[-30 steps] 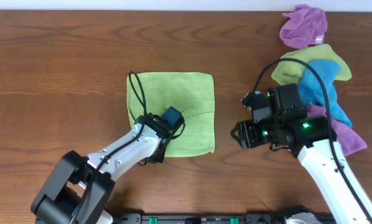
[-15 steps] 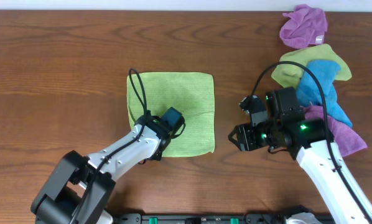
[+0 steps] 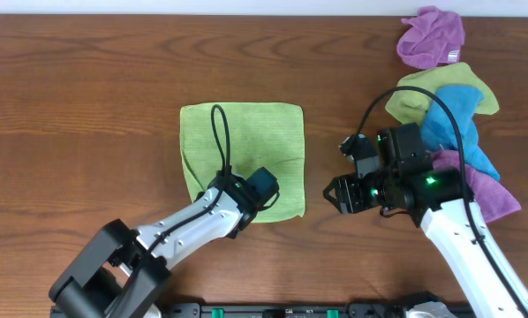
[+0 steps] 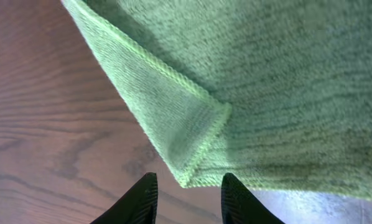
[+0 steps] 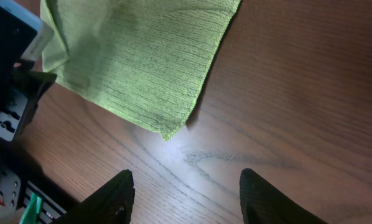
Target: Fold the cloth
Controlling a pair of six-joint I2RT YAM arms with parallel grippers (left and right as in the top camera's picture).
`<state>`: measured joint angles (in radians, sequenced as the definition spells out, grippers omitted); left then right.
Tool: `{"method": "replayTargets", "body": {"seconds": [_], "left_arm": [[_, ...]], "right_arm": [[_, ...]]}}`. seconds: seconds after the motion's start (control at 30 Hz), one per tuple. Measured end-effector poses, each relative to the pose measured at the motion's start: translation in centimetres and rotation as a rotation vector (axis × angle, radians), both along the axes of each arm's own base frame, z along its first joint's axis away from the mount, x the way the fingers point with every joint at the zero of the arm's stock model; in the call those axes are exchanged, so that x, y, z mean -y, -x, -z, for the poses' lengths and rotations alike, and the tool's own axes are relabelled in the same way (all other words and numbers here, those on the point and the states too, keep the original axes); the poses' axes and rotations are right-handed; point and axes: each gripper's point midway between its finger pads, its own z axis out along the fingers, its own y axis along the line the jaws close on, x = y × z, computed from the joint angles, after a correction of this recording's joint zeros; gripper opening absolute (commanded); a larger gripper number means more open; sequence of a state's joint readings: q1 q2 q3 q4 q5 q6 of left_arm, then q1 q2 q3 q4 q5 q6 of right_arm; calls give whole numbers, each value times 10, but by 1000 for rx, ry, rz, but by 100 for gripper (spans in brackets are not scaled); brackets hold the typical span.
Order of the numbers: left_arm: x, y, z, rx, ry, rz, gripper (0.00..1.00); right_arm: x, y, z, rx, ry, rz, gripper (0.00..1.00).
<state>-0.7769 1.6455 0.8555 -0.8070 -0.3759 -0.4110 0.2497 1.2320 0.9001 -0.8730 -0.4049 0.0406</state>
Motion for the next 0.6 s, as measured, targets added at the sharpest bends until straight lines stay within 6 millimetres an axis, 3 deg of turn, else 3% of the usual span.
{"method": "replayTargets", "body": {"seconds": [0.6], "left_arm": [[-10, -6, 9, 57, -43, 38, 32]], "right_arm": [[0, 0, 0, 2, -1, 0, 55]]}}
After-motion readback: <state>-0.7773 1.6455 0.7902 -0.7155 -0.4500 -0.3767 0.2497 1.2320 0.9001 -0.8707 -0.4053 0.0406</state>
